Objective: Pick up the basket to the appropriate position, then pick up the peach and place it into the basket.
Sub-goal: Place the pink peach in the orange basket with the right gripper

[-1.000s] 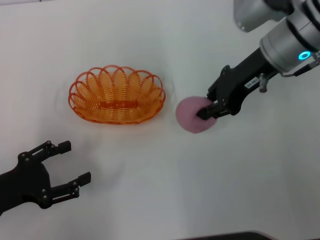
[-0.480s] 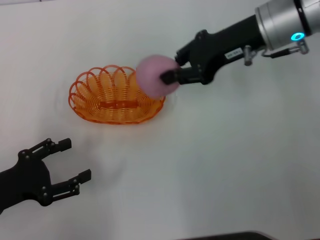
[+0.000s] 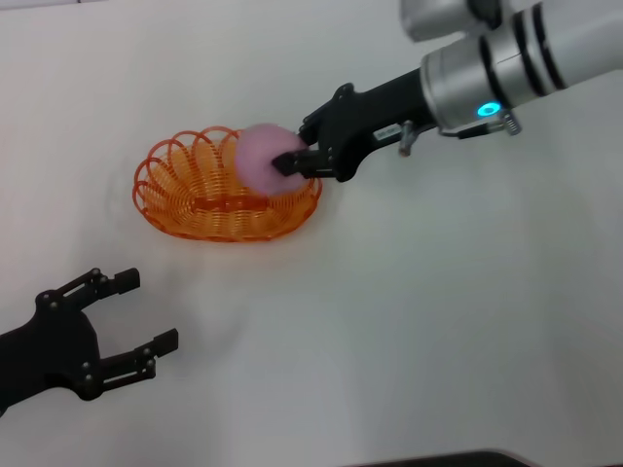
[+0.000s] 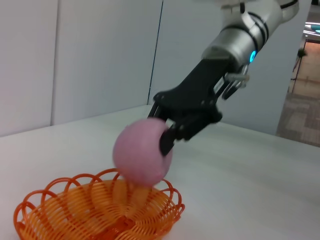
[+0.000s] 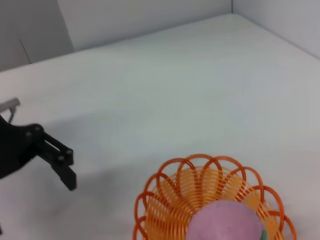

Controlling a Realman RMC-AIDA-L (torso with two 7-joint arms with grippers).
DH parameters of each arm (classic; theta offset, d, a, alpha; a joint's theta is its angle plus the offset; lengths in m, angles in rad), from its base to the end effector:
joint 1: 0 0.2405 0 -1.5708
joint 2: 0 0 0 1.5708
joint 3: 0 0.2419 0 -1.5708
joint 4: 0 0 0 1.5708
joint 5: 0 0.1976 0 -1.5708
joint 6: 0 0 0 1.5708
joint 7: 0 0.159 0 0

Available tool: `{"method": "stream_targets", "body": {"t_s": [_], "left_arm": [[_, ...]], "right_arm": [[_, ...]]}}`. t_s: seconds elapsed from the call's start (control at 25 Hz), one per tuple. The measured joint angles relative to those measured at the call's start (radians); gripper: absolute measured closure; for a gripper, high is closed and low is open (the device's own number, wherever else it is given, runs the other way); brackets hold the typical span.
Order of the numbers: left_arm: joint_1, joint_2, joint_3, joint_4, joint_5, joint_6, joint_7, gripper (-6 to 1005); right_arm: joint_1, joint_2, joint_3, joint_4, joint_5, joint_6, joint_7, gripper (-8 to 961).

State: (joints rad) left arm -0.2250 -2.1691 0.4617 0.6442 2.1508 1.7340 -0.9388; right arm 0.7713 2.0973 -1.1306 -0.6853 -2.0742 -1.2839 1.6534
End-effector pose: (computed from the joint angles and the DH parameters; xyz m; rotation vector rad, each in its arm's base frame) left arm -0.3022 0.2054 -0.0250 -2.6419 -0.5260 -0.7335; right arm 0.1660 0.3626 -0.0677 -2.9635 0.4444 0.2155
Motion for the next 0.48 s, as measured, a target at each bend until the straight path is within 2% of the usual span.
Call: {"method": "stream_targets", "body": {"t_s": [0.24,0.48], "left_arm": [[-0.001,0.000,-0.002,0.000,-0.006,0.001,0.000,127],[0.002,0.000,-0.011,0.000,-0.007,0.003,0.000,126]], "right_arm": [[0.005,0.003,-0.115,0.037,0.052,0.125,-0.005,735],[0.005,0.003,-0.153,0.038,0.064,0.136,-0.019,723]]}}
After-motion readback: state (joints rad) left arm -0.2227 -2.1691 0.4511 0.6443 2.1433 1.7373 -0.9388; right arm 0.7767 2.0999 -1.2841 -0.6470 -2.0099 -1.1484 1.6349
